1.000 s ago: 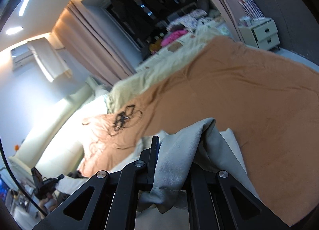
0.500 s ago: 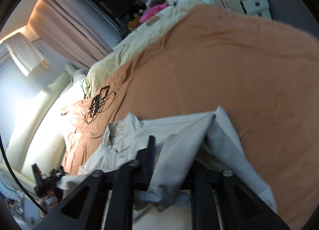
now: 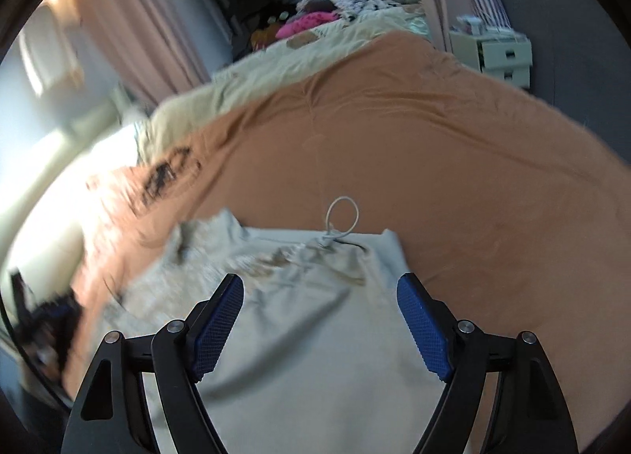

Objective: Fold large clothes

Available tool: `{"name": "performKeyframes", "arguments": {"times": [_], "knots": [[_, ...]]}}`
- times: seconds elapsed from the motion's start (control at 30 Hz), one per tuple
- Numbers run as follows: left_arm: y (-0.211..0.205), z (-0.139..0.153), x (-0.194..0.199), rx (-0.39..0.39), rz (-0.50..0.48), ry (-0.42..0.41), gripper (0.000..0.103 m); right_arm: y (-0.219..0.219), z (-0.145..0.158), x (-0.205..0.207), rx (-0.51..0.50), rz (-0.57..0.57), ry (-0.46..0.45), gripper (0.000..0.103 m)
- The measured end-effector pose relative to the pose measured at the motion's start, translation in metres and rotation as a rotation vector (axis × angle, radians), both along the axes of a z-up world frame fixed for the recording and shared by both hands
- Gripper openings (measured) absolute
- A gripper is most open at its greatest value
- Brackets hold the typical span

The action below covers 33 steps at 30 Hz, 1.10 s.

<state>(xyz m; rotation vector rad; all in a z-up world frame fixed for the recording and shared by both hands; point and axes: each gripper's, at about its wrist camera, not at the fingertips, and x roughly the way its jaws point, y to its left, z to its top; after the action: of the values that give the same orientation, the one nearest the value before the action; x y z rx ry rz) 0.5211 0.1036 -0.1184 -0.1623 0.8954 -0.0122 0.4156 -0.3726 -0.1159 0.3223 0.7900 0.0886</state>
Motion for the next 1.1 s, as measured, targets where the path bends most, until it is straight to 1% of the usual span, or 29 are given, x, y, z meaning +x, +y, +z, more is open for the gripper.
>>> {"name": "performKeyframes", "arguments": {"times": [0.1,0.17,0.23,0.27,0.3,0.37,0.4,0.43,0.57,0.63,0.67,0.7,0.73,0.77,0.8,0.83,0.87,0.9,0.93,0.97,1.0,1.1], "knots": [[0.0,-0.008,0.01,0.064,-0.041,0.039,0.082,0.007,0.001,0.011,-0.112,0.034,0.028,0.08],[-0.001,-0.015,0.019,0.109,-0.06,0.062,0.082,0.009,-0.001,0.02,-0.163,0.054,0.05,0.08],[-0.003,-0.025,0.032,0.156,-0.086,0.095,0.078,0.013,-0.005,0.031,-0.215,0.073,0.084,0.08],[-0.004,-0.031,0.038,0.177,-0.097,0.117,0.074,0.015,-0.009,0.039,-0.243,0.088,0.107,0.08],[-0.007,-0.041,0.046,0.206,-0.115,0.159,0.073,0.017,-0.014,0.047,-0.265,0.102,0.128,0.08],[-0.011,-0.054,0.058,0.266,-0.122,0.207,0.073,0.023,-0.023,0.061,-0.317,0.126,0.169,0.08],[-0.013,-0.06,0.064,0.291,-0.134,0.227,0.073,0.026,-0.027,0.07,-0.365,0.137,0.185,0.08],[-0.015,-0.066,0.069,0.305,-0.154,0.243,0.073,0.03,-0.031,0.077,-0.406,0.152,0.198,0.08],[-0.026,-0.081,0.084,0.358,-0.23,0.288,0.073,0.043,-0.052,0.1,-0.509,0.237,0.268,0.08],[-0.031,-0.088,0.09,0.375,-0.263,0.297,0.073,0.053,-0.063,0.106,-0.577,0.282,0.283,0.08],[-0.034,-0.091,0.093,0.393,-0.276,0.292,0.07,0.059,-0.066,0.11,-0.602,0.305,0.285,0.08],[-0.04,-0.096,0.096,0.416,-0.299,0.284,0.064,0.063,-0.069,0.112,-0.617,0.32,0.284,0.08],[-0.043,-0.099,0.098,0.418,-0.317,0.286,0.059,0.067,-0.071,0.114,-0.631,0.335,0.281,0.08],[-0.046,-0.104,0.1,0.409,-0.339,0.292,0.05,0.071,-0.074,0.117,-0.652,0.348,0.275,0.08],[-0.049,-0.105,0.099,0.411,-0.348,0.285,0.045,0.075,-0.077,0.119,-0.677,0.355,0.269,0.079],[-0.051,-0.105,0.098,0.414,-0.353,0.274,0.04,0.077,-0.081,0.121,-0.694,0.362,0.261,0.074],[-0.054,-0.104,0.095,0.409,-0.369,0.258,0.027,0.078,-0.083,0.122,-0.684,0.369,0.26,0.052],[-0.056,-0.102,0.093,0.412,-0.375,0.251,0.02,0.078,-0.085,0.123,-0.645,0.384,0.266,0.028],[-0.057,-0.1,0.091,0.425,-0.371,0.232,0.019,0.077,-0.085,0.123,-0.633,0.38,0.267,0.019],[-0.057,-0.097,0.087,0.442,-0.362,0.204,0.016,0.074,-0.083,0.121,-0.637,0.359,0.254,0.018],[-0.053,-0.092,0.084,0.433,-0.351,0.183,0.016,0.07,-0.079,0.118,-0.619,0.345,0.231,0.017],[-0.039,-0.078,0.081,0.36,-0.291,0.139,0.014,0.053,-0.067,0.112,-0.521,0.3,0.194,0.015]]}}
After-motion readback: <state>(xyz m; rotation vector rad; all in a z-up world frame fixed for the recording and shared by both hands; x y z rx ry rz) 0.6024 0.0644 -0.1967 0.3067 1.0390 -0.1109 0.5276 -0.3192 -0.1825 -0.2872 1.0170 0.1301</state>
